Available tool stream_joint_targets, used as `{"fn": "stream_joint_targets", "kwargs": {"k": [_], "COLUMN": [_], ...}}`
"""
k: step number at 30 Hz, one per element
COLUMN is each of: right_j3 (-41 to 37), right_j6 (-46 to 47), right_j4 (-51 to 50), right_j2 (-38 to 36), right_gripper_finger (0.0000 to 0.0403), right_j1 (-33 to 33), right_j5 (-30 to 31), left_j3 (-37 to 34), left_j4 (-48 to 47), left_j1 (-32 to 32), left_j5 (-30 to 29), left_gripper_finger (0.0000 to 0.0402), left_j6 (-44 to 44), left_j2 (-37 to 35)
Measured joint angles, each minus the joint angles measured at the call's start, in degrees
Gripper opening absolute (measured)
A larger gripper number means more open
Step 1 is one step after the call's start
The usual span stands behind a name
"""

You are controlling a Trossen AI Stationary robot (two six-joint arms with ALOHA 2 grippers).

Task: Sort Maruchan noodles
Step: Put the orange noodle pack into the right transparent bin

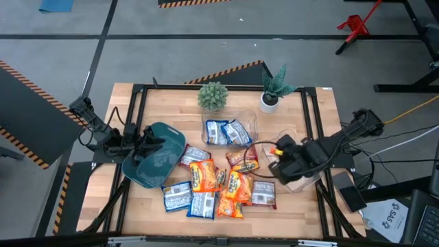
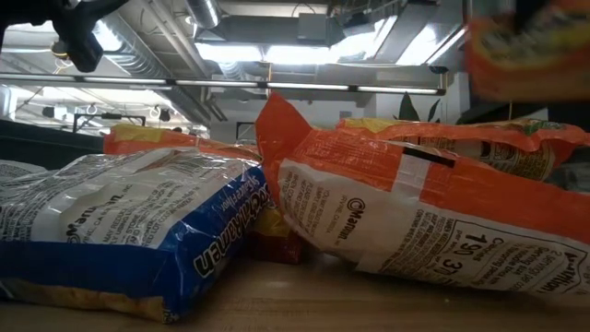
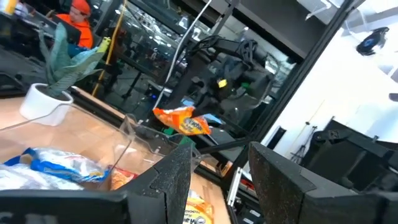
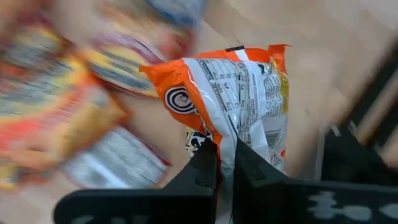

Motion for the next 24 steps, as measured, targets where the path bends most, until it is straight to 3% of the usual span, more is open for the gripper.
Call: {"fn": "stream_joint_targets", "kwargs": {"k": [7, 24], "right_j3": [-10.9, -19.68], "right_j6": [3.27, 1.04], "right_j4": [0.24, 8.89], "right_j2": [-1.77, -1.77], "right_gripper_finger": [0.0, 0.0], "right_j1": [0.07, -3.59], "right_j5": [-4.36, 0.17], "left_j3": [0.0, 0.0], "left_j4": [-0.24, -1.22], "left_j1": [0.0, 0.0], "left_j5": [-4.32, -8.56], "left_gripper_finger": [0.0154, 0.0154], "left_j6": [1.81, 1.92], "left_j2": [0.0, 0.0]}}
